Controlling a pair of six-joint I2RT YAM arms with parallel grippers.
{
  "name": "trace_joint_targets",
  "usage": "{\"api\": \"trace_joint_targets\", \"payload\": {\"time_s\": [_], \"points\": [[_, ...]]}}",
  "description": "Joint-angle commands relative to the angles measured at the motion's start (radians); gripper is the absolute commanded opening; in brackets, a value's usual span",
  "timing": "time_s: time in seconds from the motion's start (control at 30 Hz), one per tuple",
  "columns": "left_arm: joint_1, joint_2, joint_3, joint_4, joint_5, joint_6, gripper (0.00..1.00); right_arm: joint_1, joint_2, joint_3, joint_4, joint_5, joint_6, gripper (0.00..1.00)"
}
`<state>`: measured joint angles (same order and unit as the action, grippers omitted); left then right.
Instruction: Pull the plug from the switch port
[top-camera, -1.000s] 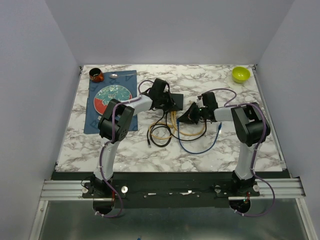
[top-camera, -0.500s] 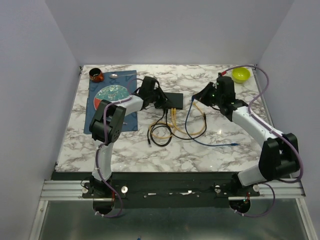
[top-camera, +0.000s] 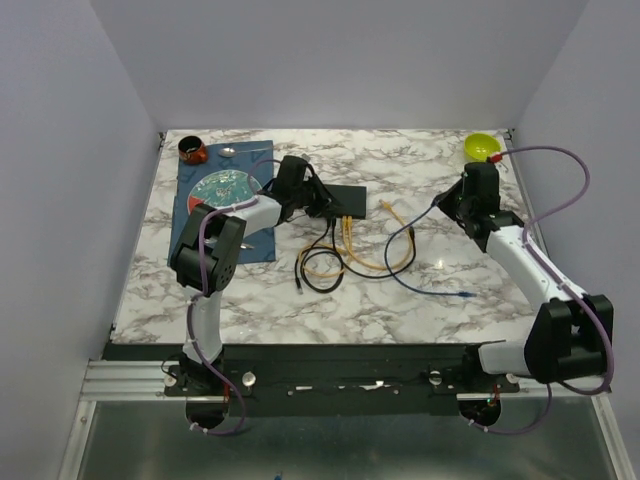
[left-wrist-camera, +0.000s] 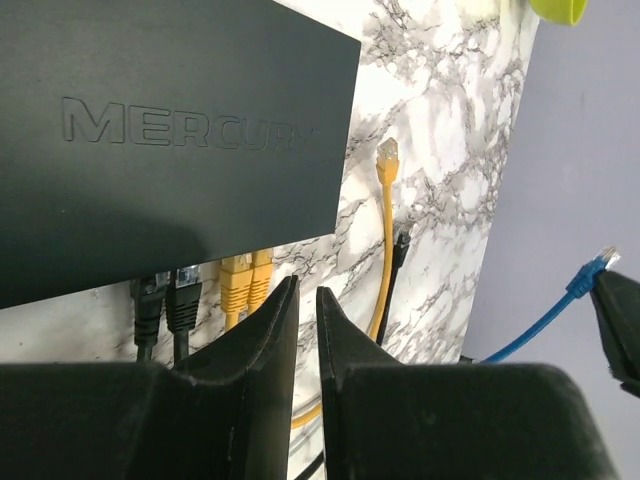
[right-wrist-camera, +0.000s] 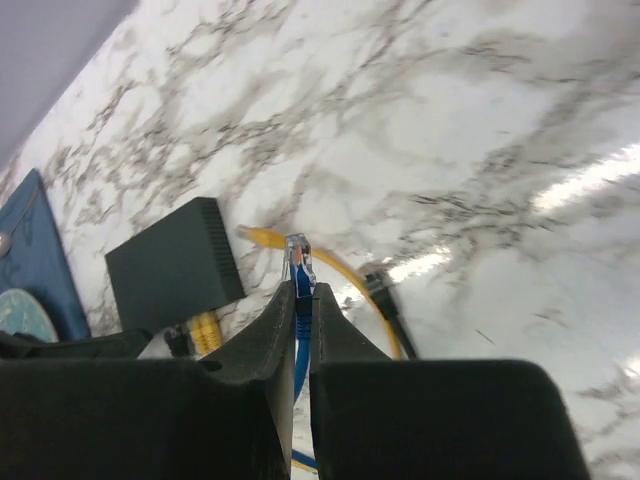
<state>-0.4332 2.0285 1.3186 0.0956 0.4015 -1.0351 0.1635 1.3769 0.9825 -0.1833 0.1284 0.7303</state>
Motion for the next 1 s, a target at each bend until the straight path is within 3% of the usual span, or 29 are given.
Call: {"api": "trace_joint_targets", "payload": {"time_s": [0.0,0.1,0.33,0.37,0.47,0.5,0.7,0.9,0.97], "points": [[0.016,-0.065,-0.025,0.012,0.002,-0.013,0.23,-0.013,-0.073,0.059,0.004,0.166,0.014,0.01],[0.021,-0.077,-0.041,0.004,-0.009,-0.019,0.23,-0.036,-0.006,0.174,-0.152,0.226,0.024,0.01],[0.036,-0.103,-0.081,-0.030,-0.023,-0.019,0.24,-0.117,0.070,0.108,-0.165,0.186,0.052,0.04],[0.039,-0.106,-0.088,-0.034,-0.026,-0.017,0.24,-0.124,0.088,0.104,-0.169,0.182,0.049,0.20],[0.048,-0.116,-0.108,-0.054,-0.030,-0.013,0.26,-0.127,0.106,0.091,-0.185,0.177,0.038,0.50],[0.051,-0.120,-0.116,-0.056,-0.032,-0.016,0.27,-0.125,0.106,0.087,-0.185,0.168,0.038,0.53],[0.063,-0.155,-0.163,-0.062,-0.052,-0.011,0.28,-0.105,0.103,0.073,-0.151,0.013,-0.006,0.59],[0.063,-0.192,-0.199,-0.073,-0.050,-0.002,0.29,0.050,0.180,0.122,-0.153,-0.102,-0.126,0.59],[0.062,-0.208,-0.217,-0.092,-0.091,0.007,0.37,0.100,0.231,0.140,-0.171,-0.104,-0.146,0.60]]}}
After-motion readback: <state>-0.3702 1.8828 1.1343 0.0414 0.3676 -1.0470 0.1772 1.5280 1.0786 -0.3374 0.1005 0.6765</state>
